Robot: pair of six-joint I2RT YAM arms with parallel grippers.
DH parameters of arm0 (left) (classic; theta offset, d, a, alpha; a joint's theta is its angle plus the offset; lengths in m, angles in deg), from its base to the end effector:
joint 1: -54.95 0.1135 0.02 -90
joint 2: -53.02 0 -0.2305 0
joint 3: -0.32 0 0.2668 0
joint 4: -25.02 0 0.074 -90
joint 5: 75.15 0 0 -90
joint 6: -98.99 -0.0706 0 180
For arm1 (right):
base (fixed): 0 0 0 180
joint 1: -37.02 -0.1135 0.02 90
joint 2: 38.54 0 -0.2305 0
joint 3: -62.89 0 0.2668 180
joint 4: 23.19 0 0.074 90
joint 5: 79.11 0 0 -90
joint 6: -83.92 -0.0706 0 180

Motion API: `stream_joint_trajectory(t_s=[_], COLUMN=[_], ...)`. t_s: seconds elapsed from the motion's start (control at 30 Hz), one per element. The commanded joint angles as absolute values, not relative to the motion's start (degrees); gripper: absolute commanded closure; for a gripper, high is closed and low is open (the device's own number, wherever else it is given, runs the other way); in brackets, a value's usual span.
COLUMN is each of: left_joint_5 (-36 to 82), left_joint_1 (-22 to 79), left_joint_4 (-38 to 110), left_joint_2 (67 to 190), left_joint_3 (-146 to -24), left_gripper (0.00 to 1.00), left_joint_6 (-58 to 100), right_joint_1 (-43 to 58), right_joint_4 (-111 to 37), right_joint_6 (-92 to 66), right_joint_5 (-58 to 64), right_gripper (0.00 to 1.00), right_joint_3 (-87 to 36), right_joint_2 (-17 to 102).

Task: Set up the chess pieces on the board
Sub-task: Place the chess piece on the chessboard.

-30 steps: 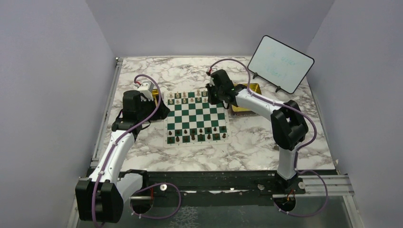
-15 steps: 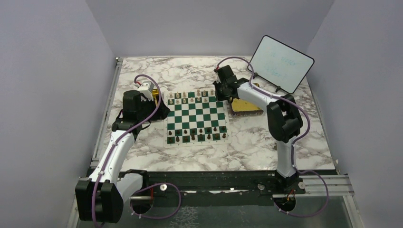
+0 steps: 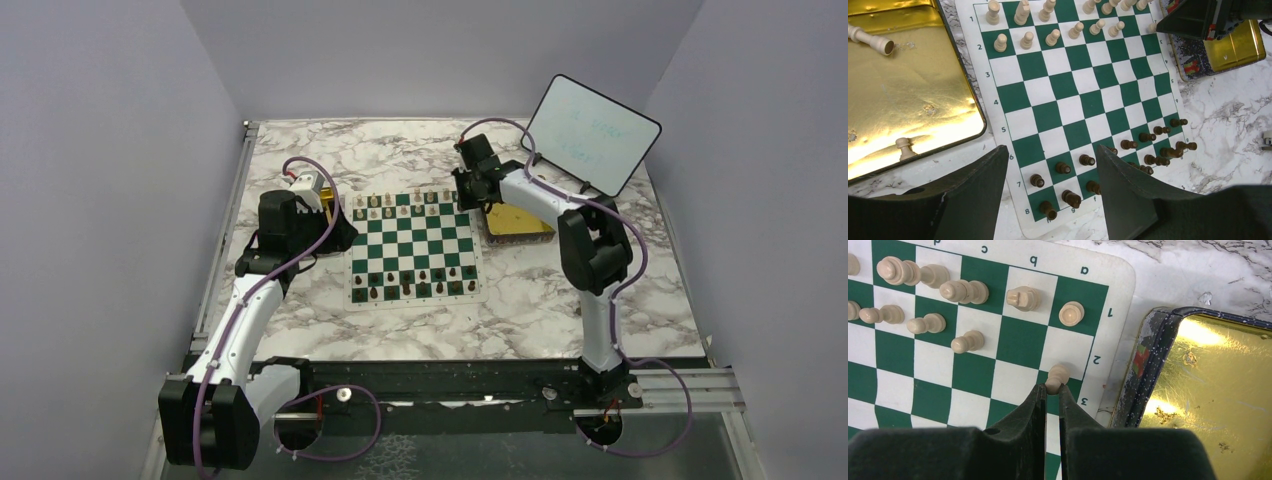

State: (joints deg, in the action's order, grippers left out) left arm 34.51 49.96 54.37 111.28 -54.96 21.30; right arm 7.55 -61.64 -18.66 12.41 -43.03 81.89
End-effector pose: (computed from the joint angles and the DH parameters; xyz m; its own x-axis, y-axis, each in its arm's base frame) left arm 0.2807 -0.0484 0.2205 -0.5984 -0.1493 -0.7872 0.2431 0.9023 -0.3559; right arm 0.4207 0.2356 0.1300 -0.7823 -0.1920 -0.5925 -0.3151 0.9426 0.1105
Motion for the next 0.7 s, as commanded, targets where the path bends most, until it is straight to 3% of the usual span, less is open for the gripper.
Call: stream_joint_trajectory(t_s=[0.0,0.67], left_joint_5=[33.66,33.66], left_joint_1=[49.77,49.77], left_joint_4=[53.83,53.83], left_joint_2=[110.02,110.37], left_joint_3=[-55.13,-55.13], left_gripper=[0.34,0.34], left_joint_6=[20.33,20.25], right_joint_1=[8.01,8.27], right_joint_4=[-62.51,-63.14], right_joint_6=[-19.0,-18.47], right_joint_5=[11.16,11.99], right_gripper=[0.86,0.83], right_joint_3=[-45.13,-46.63], right_joint_2=[83.66,86.0])
